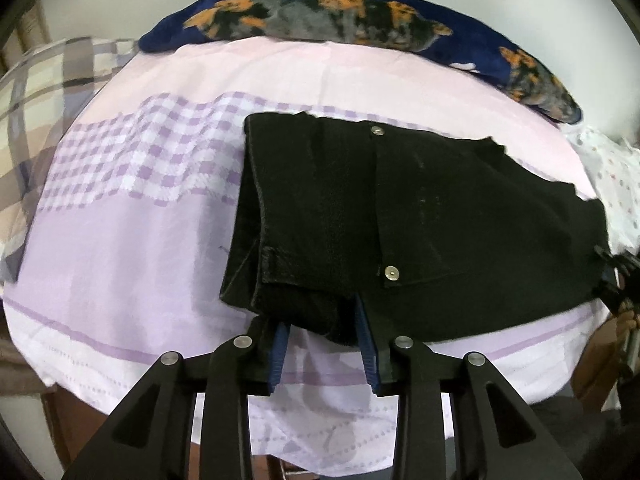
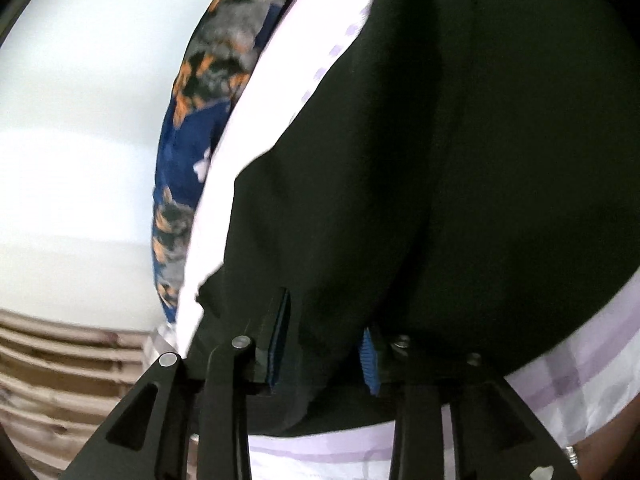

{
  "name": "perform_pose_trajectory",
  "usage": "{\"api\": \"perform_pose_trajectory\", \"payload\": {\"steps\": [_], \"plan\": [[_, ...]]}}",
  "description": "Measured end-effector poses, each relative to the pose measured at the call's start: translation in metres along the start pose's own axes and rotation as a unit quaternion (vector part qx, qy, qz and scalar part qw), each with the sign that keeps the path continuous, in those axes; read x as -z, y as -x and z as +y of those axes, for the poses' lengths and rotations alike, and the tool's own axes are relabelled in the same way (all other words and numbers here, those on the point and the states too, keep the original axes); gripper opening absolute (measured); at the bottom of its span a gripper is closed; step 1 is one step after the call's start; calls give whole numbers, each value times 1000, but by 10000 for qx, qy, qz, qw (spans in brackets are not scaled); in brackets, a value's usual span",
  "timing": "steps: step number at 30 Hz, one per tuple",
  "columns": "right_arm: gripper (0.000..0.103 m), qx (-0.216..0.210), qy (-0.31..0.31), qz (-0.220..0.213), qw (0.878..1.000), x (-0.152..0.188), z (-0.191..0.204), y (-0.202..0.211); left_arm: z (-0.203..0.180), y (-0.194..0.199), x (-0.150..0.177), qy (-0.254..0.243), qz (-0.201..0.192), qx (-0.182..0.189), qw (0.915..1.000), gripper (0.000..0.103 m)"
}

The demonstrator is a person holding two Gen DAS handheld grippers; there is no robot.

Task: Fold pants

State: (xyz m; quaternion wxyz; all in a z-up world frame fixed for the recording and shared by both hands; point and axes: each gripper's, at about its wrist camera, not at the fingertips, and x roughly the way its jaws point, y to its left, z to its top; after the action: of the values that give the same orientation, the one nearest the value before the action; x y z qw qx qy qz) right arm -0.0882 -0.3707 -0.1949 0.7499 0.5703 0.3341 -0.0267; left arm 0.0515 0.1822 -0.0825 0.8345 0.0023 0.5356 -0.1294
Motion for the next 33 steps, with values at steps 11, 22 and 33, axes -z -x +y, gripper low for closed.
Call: {"api": "perform_pose_trajectory", "payload": {"steps": [11, 22, 33], "plan": [[32, -697, -629, -394, 9948, -31, -18, 20, 8, 3, 7, 540, -18, 10, 9985, 43], [32, -923, -409, -522, 9935, -52, -1, 33, -24, 42, 16, -347, -734, -58, 9967, 44], [32, -528, -118, -506, 9973, -72, 8, 35, -215, 1, 11, -2382, -471, 1500, 9584, 46]]}}
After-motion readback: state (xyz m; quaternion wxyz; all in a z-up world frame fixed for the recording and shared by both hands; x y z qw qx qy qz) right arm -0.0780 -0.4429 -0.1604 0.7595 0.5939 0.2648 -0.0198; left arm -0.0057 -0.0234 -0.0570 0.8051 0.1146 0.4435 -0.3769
